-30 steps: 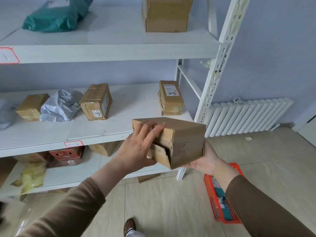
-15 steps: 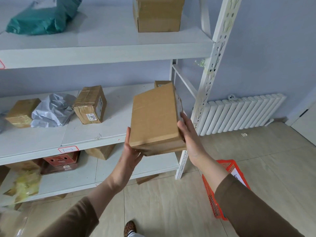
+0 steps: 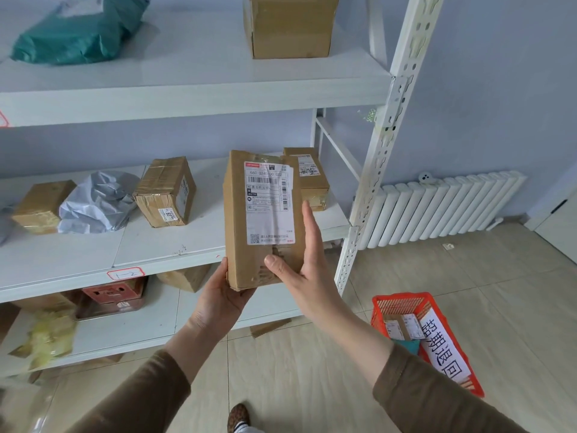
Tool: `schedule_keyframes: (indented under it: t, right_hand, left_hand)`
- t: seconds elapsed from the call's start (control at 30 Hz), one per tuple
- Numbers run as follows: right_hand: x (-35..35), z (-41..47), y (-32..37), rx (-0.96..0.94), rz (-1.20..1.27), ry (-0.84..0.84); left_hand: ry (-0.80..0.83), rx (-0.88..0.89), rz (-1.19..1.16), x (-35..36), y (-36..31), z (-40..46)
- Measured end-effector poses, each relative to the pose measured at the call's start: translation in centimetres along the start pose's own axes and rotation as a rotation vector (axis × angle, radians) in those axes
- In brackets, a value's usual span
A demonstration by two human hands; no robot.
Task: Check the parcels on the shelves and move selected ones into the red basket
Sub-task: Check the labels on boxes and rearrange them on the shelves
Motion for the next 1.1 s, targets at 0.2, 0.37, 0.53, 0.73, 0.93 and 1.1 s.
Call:
schedule_keyframes:
  t: [0.2,0.37,0.53,0.73,0.93,1.1]
  right_hand:
    - [-1.5,0.9,-2.4,-0.007,-0.048,-0.037]
    - [-1.6,3.9,-7.8,0.311,0.245,-0.071]
    - [-0.1,7.6,-11.1,0.556,0.483,-0.028]
    - [3.7,11.4,-12.6,0.703,0.679,0.094]
    - [7.7,15.5,-13.0,0.780,0.753,0.206]
    - [8.7,20.3,-13.7,0.718,0.559,0.100]
  left_hand:
    - [-0.008,0.192,0.126,-0.8,-2.7,0.8]
    - [0.008,0.372,0.314,1.4,-5.6,-0.5]
    - [0.033,0.388,0.446,2.7,-5.9,0.0]
    - [-0.086,0.168,0.302,0.1,-5.8,5.9]
    - [-0.091,0.057,0.454,1.1,-6.3,10.8]
    - [0.067,0.097,0.631,4.4,-9.1,14.4]
Point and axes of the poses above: each hand's wrist, its own z-axis towards the middle knuckle, its own x-axis out of the palm, y = z × x, the point moved 9 cm from there along z, towards the middle knuckle, and after that the axes turned 7 degrees about x, right-handed, at the moved point
